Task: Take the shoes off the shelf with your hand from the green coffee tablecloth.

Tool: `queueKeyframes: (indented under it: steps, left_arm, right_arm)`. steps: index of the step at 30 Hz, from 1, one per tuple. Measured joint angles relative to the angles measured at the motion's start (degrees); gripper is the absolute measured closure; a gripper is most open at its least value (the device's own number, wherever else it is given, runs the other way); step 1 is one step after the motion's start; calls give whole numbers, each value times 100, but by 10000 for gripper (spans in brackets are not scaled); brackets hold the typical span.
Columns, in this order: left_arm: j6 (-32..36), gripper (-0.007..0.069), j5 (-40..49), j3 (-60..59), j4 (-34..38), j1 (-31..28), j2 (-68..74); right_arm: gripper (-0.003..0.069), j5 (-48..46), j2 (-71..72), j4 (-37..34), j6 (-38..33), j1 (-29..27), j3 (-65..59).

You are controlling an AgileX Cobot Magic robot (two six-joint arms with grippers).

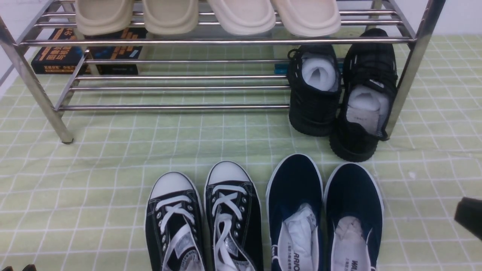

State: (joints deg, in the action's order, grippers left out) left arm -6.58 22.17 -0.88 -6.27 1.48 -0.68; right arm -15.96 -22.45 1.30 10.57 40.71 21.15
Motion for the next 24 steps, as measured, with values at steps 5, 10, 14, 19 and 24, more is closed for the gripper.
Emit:
queueKeyframes:
  steps: [5,10,14,19,24]
  left_arm:
    - [0,385,0,0,0,0,0]
    - [0,385,0,0,0,0,0]
    - [0,385,0,0,0,0,0]
    - [0,385,-6,0,0,0,0]
    - [0,385,-6,0,0,0,0]
  right_arm:
    - [664,-31,0,0,0,0,-127]
    - [659,-60,0,0,0,0,-147]
    - [657,-60,0,0,0,0,-147]
    - [654,-17,44,-130,6,0,-198]
    - [650,72,458,-554,-399,-146,-575]
